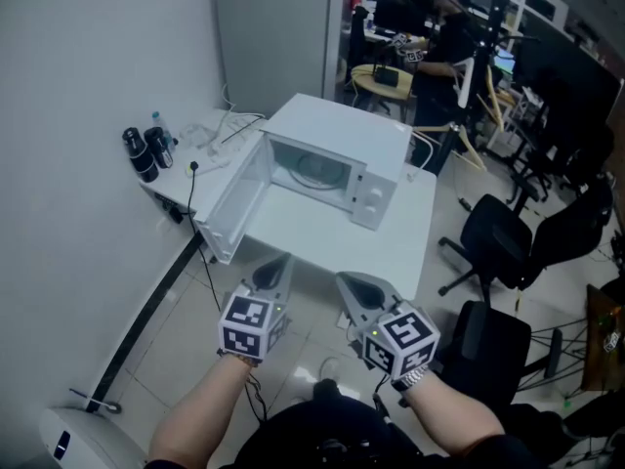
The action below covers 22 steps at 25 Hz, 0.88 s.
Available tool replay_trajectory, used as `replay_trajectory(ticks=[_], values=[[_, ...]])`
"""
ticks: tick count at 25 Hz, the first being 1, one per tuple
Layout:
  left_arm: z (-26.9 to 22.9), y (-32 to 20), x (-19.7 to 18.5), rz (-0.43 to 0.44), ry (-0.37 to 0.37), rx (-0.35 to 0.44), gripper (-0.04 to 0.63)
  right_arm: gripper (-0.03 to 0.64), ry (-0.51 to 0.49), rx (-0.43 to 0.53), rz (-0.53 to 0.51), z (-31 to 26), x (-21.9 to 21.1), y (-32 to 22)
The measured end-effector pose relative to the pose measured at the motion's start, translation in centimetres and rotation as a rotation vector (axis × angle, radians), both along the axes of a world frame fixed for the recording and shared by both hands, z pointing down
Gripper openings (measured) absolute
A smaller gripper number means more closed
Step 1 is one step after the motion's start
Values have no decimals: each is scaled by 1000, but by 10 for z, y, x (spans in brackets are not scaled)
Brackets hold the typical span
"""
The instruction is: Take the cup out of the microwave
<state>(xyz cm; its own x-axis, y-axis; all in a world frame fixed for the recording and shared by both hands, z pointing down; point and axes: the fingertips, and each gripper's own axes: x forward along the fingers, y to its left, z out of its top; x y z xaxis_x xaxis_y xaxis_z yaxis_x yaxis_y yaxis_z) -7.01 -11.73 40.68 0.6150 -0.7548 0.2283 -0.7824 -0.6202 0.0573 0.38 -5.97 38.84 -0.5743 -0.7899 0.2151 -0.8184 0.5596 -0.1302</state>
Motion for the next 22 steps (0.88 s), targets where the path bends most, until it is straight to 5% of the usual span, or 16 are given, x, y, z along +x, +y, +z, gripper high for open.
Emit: replay_trajectory(ticks=[22], values=[[42, -147, 60, -68, -77, -87, 0, 18, -63, -81, -68, 29, 57, -134]])
